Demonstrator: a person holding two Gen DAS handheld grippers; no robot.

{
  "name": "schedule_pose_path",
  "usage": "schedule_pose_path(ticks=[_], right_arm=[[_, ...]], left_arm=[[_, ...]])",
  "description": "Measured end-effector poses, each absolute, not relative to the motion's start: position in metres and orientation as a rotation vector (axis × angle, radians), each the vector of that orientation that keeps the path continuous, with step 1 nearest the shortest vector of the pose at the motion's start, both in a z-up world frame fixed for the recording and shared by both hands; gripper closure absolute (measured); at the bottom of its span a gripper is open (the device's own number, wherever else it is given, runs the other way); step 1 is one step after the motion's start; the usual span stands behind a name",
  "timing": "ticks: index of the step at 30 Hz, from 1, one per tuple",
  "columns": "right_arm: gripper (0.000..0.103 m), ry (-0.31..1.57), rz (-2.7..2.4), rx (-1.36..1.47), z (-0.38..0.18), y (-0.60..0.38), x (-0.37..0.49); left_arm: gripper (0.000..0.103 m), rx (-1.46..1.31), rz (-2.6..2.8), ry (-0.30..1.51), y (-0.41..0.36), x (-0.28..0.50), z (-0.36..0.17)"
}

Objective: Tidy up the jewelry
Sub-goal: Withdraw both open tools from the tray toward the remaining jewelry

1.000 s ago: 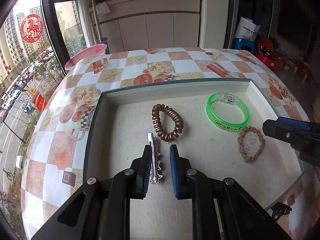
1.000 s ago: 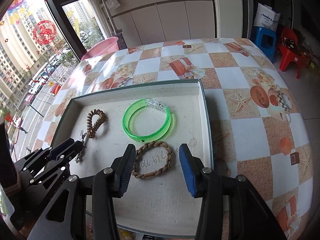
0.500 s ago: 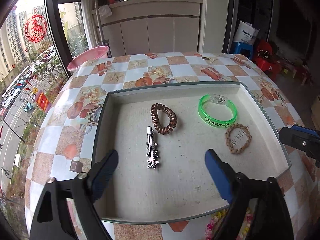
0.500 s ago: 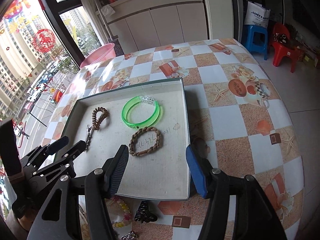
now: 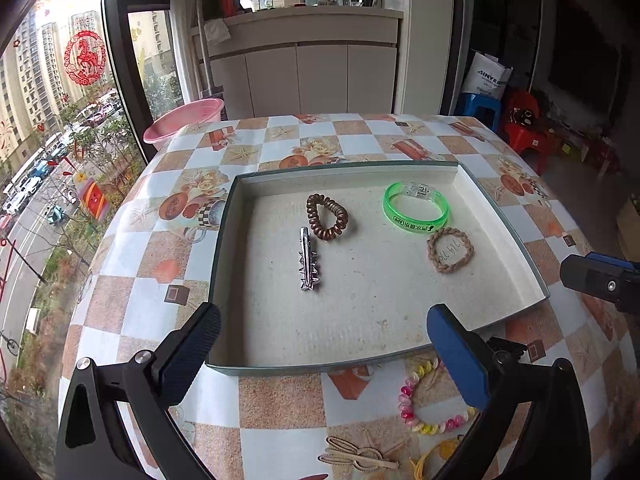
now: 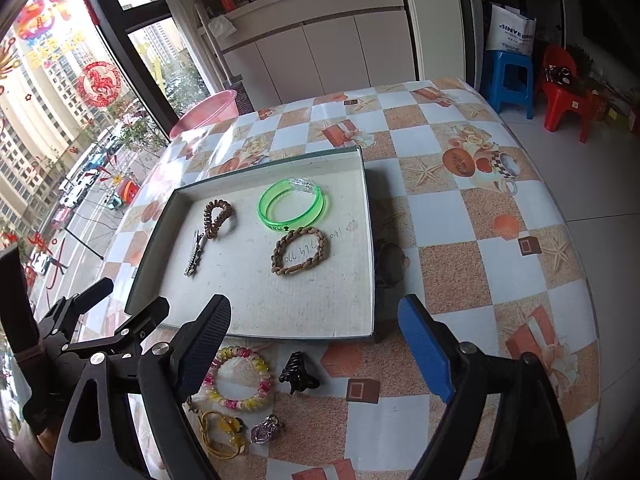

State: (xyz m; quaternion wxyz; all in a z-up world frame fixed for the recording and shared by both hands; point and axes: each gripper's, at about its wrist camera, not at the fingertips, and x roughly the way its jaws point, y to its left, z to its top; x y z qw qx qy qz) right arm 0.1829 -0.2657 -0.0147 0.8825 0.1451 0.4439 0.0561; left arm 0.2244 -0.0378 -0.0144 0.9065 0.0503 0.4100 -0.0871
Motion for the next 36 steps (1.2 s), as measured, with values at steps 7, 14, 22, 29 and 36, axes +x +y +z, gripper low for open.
schedule_pose_path(ticks=[7,14,22,29,36], right_arm=[[0.013,0.927,0.145,0.329,-0.016,-0.264,0.152],[0.013,0.904,0.145,0.387,-0.02,-0.268,0.123],[0.013,0.981,0.138,0.378,-0.033,-0.263,0.099],[0.013,1.043,0.131,0.369,-0.059,-0.257,0.079],[0.013,1.078,0.113,0.309,-0.073,-0.253,0.069]], left_arm=[[0.0,0.094,-0.205,0.841,-0.022,0.184,-0.01],[0.0,0.107,-0.219,0.854,-0.011,0.144,-0.018],[0.0,0.121,-0.243,0.835,-0.007,0.101,-0.03],[0.0,0.11,-0.273,0.88,-0.008,0.076,-0.051],[0.0,0.137,-0.303,0.904,-0.02,0.068,-0.061]])
